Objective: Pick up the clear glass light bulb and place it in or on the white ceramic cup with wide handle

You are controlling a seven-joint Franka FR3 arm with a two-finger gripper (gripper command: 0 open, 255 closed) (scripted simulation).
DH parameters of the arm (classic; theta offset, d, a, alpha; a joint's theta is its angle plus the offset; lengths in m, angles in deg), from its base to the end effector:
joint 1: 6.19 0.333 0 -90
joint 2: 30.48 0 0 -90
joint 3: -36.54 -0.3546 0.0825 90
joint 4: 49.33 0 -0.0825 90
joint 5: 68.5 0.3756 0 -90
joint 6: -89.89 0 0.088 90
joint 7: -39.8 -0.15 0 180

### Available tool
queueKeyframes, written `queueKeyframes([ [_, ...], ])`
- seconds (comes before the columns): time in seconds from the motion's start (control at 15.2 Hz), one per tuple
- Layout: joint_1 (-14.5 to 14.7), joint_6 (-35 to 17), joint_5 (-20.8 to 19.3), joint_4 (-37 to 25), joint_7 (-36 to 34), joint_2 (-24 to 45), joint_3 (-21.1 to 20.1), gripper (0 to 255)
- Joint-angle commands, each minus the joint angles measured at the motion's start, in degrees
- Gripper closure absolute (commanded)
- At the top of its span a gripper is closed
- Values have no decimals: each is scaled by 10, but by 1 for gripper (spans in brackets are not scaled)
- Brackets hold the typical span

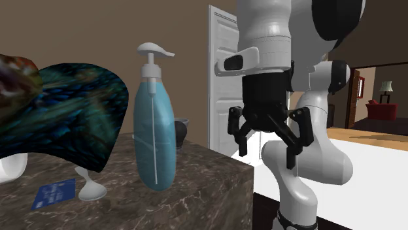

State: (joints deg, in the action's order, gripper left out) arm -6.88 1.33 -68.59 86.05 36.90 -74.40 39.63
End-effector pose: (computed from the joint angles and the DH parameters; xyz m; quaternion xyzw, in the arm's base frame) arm 0.2707 -0.0227 0.5639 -0.9982 0.0502 0.0257 0.0179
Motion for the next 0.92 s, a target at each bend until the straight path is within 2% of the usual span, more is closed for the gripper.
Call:
queueKeyframes([
  [0.0, 0, 0, 0, 0, 0, 0, 0, 0],
  [0.86, -78, 5, -63, -121, 69, 78, 142, 0],
])
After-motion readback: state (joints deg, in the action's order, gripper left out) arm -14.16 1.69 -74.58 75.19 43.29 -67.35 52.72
